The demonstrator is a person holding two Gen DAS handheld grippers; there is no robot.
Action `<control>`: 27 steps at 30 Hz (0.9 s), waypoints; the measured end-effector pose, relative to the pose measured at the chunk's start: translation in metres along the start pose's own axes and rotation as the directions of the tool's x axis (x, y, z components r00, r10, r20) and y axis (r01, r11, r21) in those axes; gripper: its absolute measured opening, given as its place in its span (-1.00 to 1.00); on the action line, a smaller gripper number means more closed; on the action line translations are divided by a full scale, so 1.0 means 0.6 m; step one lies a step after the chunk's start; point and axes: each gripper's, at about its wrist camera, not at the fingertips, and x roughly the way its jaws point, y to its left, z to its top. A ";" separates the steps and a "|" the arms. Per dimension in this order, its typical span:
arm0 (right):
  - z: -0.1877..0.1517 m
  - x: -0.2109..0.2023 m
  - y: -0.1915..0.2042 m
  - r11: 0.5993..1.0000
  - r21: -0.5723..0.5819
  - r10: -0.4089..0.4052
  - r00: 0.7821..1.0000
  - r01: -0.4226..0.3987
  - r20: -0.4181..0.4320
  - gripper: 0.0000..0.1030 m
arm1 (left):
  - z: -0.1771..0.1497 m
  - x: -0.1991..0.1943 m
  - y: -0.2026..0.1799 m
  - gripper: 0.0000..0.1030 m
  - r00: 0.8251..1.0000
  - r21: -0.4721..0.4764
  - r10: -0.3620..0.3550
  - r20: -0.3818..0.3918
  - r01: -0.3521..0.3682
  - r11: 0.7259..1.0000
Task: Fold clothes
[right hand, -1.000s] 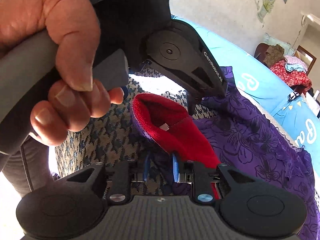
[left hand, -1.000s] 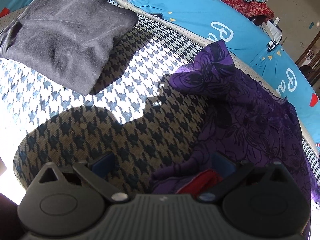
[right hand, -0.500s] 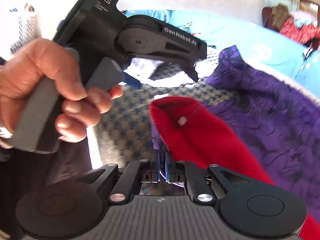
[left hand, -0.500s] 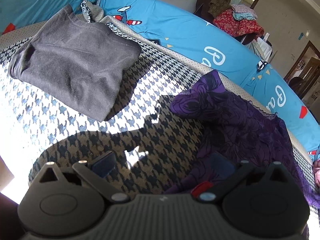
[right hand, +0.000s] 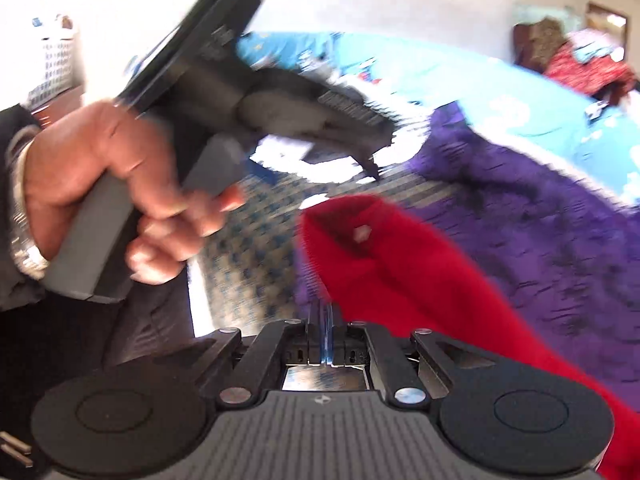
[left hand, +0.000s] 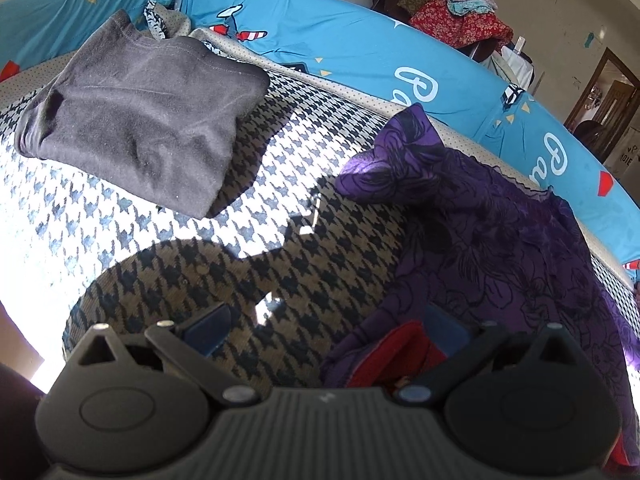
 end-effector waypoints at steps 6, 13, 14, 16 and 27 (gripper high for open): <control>0.002 -0.025 -0.079 0.966 0.147 -0.221 0.975 0.213 0.035 -0.80 | -0.017 0.010 -0.008 1.00 0.998 0.058 0.045 -0.051 -0.042 0.997; 0.003 -0.005 -0.165 0.904 0.308 -0.305 0.952 0.296 -0.018 -0.78 | -0.021 0.022 0.009 1.00 0.974 0.050 0.219 -0.067 -0.216 0.975; 0.003 0.002 -0.172 0.900 0.317 -0.305 0.952 0.299 -0.032 -0.78 | -0.020 0.023 0.012 1.00 0.970 0.042 0.234 -0.065 -0.232 0.972; -0.003 0.016 -0.178 0.899 0.323 -0.292 0.955 0.295 -0.057 -0.78 | -0.018 0.022 0.016 1.00 0.964 0.032 0.259 -0.051 -0.258 0.966; -0.028 0.024 -0.151 0.939 0.320 -0.095 0.989 0.126 -0.111 -0.75 | -0.003 -0.039 0.022 1.00 0.990 -0.078 0.064 0.124 -0.054 0.995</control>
